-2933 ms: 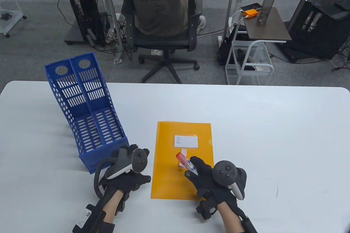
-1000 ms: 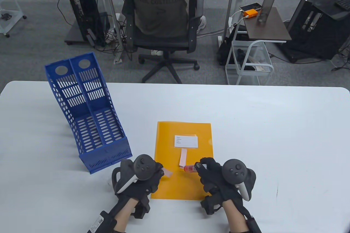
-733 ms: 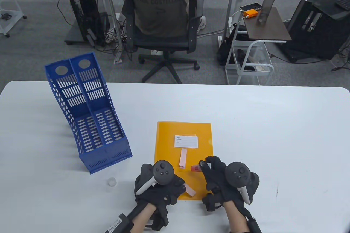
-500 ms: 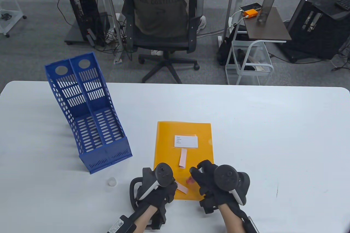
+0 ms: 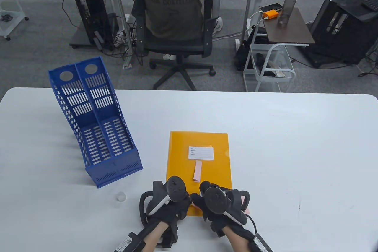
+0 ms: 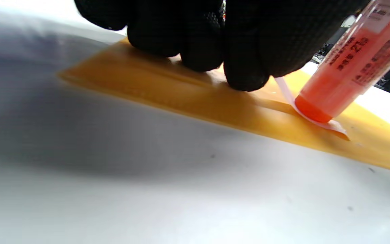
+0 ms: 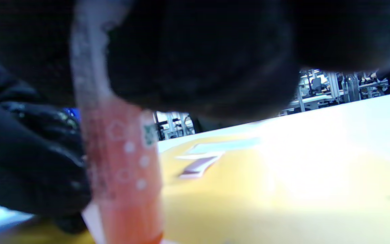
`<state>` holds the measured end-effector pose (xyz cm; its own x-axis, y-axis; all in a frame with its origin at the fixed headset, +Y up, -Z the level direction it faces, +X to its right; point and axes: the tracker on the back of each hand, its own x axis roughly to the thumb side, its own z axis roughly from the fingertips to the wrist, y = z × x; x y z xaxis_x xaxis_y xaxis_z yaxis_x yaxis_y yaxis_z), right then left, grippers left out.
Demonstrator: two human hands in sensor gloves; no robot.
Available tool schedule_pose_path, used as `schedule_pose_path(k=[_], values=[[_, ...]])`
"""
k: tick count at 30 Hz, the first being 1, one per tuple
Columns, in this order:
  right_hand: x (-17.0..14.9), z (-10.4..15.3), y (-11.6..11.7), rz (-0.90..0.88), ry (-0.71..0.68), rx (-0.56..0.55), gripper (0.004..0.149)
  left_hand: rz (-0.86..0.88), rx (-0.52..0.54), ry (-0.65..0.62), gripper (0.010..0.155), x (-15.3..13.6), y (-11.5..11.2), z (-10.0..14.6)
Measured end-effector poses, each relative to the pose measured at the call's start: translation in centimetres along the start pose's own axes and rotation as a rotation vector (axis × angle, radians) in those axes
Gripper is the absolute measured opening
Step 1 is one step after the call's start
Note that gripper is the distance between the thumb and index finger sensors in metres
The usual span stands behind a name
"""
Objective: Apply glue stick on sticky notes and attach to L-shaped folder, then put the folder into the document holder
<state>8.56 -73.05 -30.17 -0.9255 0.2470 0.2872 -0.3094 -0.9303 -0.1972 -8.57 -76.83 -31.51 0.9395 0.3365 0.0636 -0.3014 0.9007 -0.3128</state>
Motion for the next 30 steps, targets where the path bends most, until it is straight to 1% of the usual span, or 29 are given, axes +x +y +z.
schedule_pose_path(k=[3, 4, 6, 7, 9, 10, 17, 20, 24, 27, 30], values=[[0.2, 0.0, 0.0, 0.036, 0.032, 0.044, 0.058, 0.005, -0.009, -0.016, 0.036, -0.1, 0.1, -0.1], [0.2, 0.0, 0.1, 0.053, 0.037, 0.059, 0.058, -0.001, -0.012, -0.025, 0.039, -0.1, 0.1, -0.1], [0.3, 0.0, 0.4, 0.083, 0.036, 0.111, 0.061, 0.004, -0.026, -0.036, 0.039, -0.2, 0.2, -0.2], [0.3, 0.0, 0.5, 0.073, 0.035, 0.119, 0.062, 0.006, -0.031, -0.041, 0.04, -0.3, 0.2, -0.2], [0.3, -0.1, 0.7, 0.001, 0.021, 0.127, 0.059, 0.009, -0.035, -0.045, 0.04, -0.3, 0.2, -0.2], [0.3, -0.1, 0.7, -0.015, 0.019, 0.136, 0.057, 0.01, -0.038, -0.048, 0.038, -0.4, 0.2, -0.2], [0.5, -0.1, 0.8, -0.004, 0.011, 0.142, 0.051, 0.037, -0.078, -0.04, 0.045, -0.5, 0.2, -0.3], [0.6, -0.3, 0.7, 0.017, 0.015, 0.131, 0.05, 0.021, -0.042, -0.013, 0.045, -0.1, 0.1, -0.3], [0.7, -0.6, 0.7, 0.042, 0.018, 0.13, 0.05, -0.039, 0.019, 0.03, 0.038, 0.5, 0.0, -0.4], [0.9, -0.6, 0.7, 0.064, -0.002, 0.114, 0.051, -0.062, 0.033, 0.042, 0.036, 0.8, -0.1, -0.6], [1.0, -0.5, 0.6, 0.111, -0.03, 0.08, 0.052, -0.119, 0.075, 0.028, 0.036, 1.2, -0.4, -0.5]])
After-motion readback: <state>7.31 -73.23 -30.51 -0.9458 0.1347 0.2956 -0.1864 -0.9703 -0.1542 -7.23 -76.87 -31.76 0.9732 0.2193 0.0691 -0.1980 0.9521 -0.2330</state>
